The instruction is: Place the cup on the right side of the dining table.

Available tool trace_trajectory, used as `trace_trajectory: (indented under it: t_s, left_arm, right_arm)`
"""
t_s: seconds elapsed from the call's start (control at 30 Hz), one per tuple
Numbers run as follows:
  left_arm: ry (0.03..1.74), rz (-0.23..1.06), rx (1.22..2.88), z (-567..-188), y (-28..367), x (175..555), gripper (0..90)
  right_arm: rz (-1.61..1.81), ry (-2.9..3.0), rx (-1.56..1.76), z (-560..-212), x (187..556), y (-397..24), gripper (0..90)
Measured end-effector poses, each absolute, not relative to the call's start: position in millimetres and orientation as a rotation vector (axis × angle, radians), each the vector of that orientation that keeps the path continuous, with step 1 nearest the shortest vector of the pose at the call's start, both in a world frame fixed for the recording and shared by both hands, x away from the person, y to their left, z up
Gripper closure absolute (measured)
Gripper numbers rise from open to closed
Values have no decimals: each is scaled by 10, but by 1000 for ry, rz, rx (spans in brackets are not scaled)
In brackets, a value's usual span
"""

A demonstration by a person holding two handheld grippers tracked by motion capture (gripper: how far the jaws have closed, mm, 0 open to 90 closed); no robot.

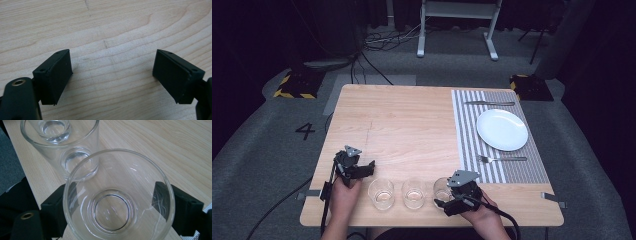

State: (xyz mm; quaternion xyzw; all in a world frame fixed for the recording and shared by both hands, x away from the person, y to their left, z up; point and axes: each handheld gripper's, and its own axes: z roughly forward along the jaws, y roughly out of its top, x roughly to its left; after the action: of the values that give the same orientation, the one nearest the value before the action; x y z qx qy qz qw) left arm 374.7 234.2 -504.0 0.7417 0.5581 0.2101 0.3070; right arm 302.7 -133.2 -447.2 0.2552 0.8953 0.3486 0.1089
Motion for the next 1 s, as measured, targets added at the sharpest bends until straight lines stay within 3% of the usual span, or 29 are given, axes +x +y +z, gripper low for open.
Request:
trace_trajectory:
  t_s: [0.47,1.0]
  left_arm:
    - [1476,556,1962,-5039,2342,3747,161]
    - [1476,556,1962,-5040,2343,3747,161]
  right_arm:
    - [1026,2661,756,-4302,3110,-1364,187]
    - [1013,2625,756,-3827,3313,-1514,187]
